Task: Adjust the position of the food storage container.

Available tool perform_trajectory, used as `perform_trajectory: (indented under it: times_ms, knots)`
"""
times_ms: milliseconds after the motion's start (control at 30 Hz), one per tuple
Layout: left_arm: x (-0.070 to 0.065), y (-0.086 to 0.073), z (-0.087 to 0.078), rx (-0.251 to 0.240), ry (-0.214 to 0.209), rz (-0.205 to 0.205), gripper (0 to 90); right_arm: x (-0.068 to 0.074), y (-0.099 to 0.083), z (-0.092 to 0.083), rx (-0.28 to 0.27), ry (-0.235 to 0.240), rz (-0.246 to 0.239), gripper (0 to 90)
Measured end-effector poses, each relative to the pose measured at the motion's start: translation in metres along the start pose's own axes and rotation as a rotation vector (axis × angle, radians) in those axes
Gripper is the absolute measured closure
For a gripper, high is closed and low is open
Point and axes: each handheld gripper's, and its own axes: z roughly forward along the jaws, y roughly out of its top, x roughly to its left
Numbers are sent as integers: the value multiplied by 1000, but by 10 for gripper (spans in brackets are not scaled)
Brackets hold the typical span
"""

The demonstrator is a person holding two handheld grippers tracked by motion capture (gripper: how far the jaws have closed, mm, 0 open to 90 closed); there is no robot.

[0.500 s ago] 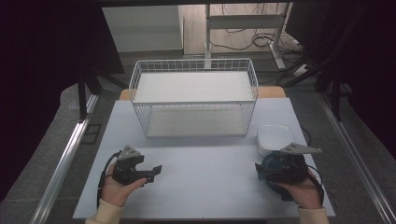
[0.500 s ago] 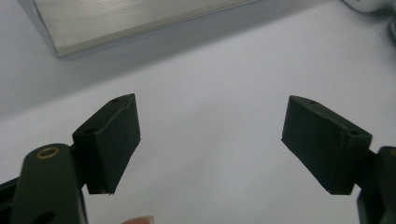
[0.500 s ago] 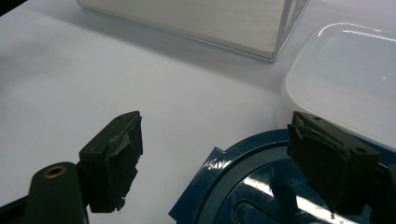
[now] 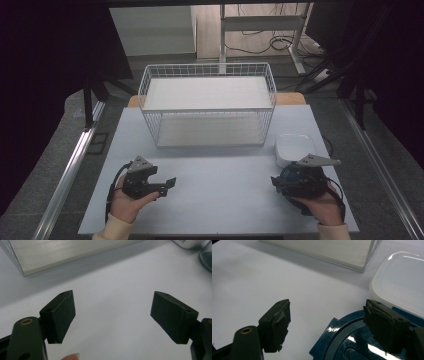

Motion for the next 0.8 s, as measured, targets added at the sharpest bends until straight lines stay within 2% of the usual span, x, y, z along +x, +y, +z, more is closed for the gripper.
perform_trajectory:
  times_ms: [133,433,567,700,767,800]
  knots:
    - [0,-1,0,8,-3,-13,201,0,1,-2,-2,0,3,231]
    - [-1,2,2,23,-10,10,212,-12,0,-11,11,-44,20,284]
    - [-5,2,5,35,-17,18,212,-21,-1,-20,-3,-52,45,310]
    - [-7,2,2,29,-12,26,211,-26,-1,-29,-8,-66,48,336]
    - [-6,2,0,26,-10,19,211,-35,-5,-40,-25,-80,82,367]
    - [-6,2,0,26,-10,19,211,-35,-5,-40,-25,-80,82,367]
